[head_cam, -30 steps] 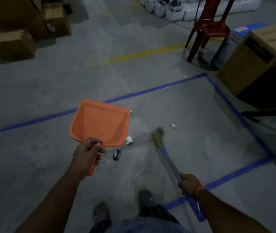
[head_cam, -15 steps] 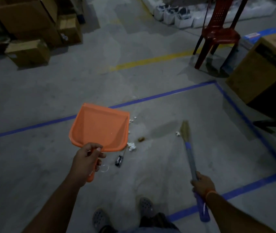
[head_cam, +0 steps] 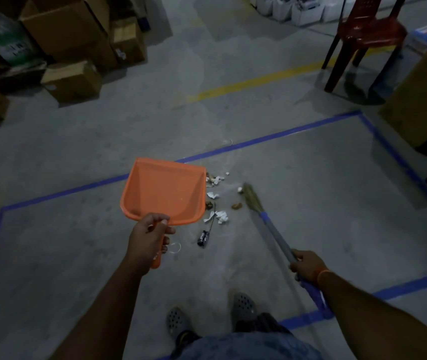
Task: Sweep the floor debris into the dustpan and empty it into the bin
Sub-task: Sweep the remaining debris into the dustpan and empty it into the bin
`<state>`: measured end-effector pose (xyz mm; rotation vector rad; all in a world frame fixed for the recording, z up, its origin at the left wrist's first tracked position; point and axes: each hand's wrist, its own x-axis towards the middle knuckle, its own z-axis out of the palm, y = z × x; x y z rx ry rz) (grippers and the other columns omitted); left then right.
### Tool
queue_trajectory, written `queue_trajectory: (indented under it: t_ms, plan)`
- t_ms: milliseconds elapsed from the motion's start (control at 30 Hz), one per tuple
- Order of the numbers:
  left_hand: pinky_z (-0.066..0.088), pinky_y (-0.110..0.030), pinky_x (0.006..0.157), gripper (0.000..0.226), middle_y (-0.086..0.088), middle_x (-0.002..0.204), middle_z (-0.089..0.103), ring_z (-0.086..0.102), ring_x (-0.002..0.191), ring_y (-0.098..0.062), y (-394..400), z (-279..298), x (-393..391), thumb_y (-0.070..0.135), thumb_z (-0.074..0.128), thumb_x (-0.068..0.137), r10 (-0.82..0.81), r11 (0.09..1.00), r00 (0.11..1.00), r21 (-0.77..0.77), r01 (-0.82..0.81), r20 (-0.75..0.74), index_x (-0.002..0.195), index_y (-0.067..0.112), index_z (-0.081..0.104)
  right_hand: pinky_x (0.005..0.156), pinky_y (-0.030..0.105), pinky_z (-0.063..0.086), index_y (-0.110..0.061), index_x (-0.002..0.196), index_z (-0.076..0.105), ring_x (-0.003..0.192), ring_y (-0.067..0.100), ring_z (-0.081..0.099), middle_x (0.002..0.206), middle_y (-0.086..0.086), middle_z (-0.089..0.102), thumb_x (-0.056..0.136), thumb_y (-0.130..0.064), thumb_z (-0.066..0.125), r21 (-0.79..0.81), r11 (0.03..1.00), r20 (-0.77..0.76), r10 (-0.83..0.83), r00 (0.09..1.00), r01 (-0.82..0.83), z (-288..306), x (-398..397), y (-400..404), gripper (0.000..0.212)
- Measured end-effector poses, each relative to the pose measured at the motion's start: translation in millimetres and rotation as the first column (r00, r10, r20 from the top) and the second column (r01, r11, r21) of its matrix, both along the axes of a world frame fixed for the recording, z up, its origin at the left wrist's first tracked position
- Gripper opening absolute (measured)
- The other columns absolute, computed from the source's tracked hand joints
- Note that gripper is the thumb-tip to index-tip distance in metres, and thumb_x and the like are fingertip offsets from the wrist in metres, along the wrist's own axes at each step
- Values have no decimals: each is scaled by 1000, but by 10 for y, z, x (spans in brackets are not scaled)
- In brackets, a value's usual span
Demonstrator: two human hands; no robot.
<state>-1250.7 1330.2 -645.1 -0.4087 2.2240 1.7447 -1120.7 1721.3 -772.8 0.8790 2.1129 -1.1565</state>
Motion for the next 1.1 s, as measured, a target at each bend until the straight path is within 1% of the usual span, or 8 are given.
queue_trajectory:
  t_ms: [233,333,433,533,667,867,967,1100]
  plan:
    - [46,-31,49,11,-17,86,74,57,58,-19,-33,1,-19,12,58,103,22,999,999,27,-21,-26,101,15,67,44,15,45,-19,144,45,60,13,63,93,5,66,87,-12,63,84,976,-82,206,975,-199,158,86,-82,60]
    - [45,-31,48,11,-17,86,75,58,58,-19,-65,-19,-7,12,58,103,41,999,999,35,-40,-28,100,16,67,43,22,49,-27,143,44,55,16,64,82,4,67,86,-14,61,111,967,-78,240,968,-231,158,188,-96,61]
    - [45,-28,46,11,-17,84,74,57,56,-18,-63,-26,11,11,57,103,63,997,998,42,-61,-27,99,15,67,44,26,51,-28,144,43,54,17,63,86,7,68,86,-15,60,112,943,-40,319,947,-313,166,272,-89,62]
    - [44,-25,45,12,-15,82,74,56,54,-18,-75,-27,34,9,56,103,78,996,997,55,-77,-27,100,13,66,46,25,52,-28,146,40,53,11,61,97,4,66,87,-19,59,109,879,10,467,884,-465,203,309,-89,63]
    - [44,-25,46,13,-15,82,73,57,52,-16,-145,-25,74,8,54,104,89,994,995,62,-87,-34,101,14,65,44,12,44,-24,148,37,51,-1,52,96,-2,59,90,-21,58,118,739,85,658,749,-663,274,300,-147,62]
    - [43,-25,46,13,-15,82,73,55,52,-16,-292,-58,184,9,55,103,143,989,990,47,-143,-8,102,15,66,40,11,40,-25,148,38,49,-1,50,96,0,58,89,-17,58,100,631,207,743,637,-769,206,275,-168,62]
    - [43,-25,46,13,-17,83,74,56,54,-18,-331,-73,247,8,54,103,164,986,986,37,-165,10,101,15,66,38,12,40,-23,147,41,51,0,51,98,1,57,89,-14,56,121,634,240,728,642,-764,199,230,-185,61]
    - [44,-24,46,12,-16,82,73,56,55,-18,-352,-73,312,8,54,103,170,985,985,27,-170,20,105,11,66,39,13,41,-23,144,44,56,6,56,97,3,58,88,-16,57,152,711,213,654,726,-686,160,165,-207,57]
